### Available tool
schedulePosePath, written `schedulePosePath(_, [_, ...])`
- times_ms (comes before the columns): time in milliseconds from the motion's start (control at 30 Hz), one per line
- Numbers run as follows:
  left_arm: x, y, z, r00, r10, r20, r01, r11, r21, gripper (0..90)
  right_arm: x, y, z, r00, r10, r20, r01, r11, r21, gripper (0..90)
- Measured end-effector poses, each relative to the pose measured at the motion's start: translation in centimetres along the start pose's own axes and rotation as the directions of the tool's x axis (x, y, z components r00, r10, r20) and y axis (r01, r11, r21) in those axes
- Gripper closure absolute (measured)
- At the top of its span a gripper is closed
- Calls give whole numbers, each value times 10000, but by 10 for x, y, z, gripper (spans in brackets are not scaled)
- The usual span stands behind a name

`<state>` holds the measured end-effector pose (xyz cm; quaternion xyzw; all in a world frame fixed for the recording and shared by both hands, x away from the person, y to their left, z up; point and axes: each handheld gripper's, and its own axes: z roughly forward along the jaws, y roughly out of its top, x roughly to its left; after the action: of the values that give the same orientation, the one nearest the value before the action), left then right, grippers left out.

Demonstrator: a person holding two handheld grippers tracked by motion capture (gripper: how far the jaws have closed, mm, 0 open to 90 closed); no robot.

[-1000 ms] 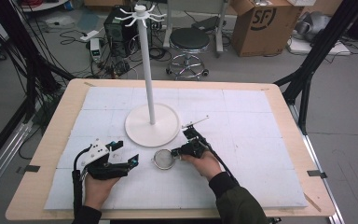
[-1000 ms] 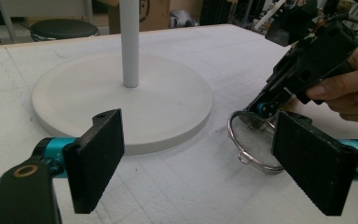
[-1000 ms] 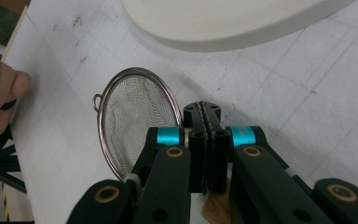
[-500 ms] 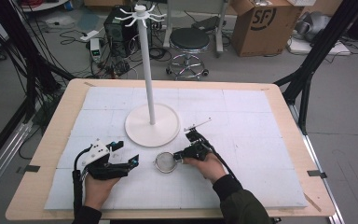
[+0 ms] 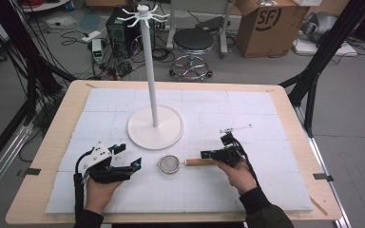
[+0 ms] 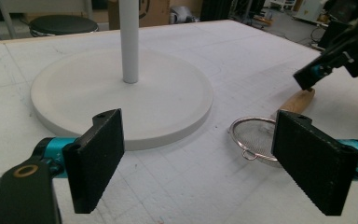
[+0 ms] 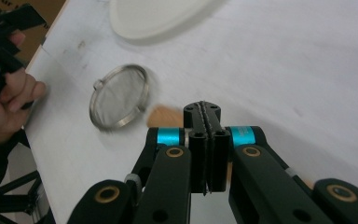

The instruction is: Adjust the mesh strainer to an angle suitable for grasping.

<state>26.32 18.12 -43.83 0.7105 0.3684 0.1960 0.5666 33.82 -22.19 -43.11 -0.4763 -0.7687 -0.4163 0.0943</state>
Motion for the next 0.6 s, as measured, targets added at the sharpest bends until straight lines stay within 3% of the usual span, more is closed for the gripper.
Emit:
schedulePosePath(267, [1, 0, 0, 10000, 19, -42, -20, 10000, -10, 177, -26, -39, -30, 9947, 966, -348, -982, 9940, -488, 899])
schedulePosePath(600, [0, 0, 0, 10000, 75, -49, -75, 9999, 80, 177, -35, -47, -30, 9941, 1051, -270, -1062, 9936, -398, 899])
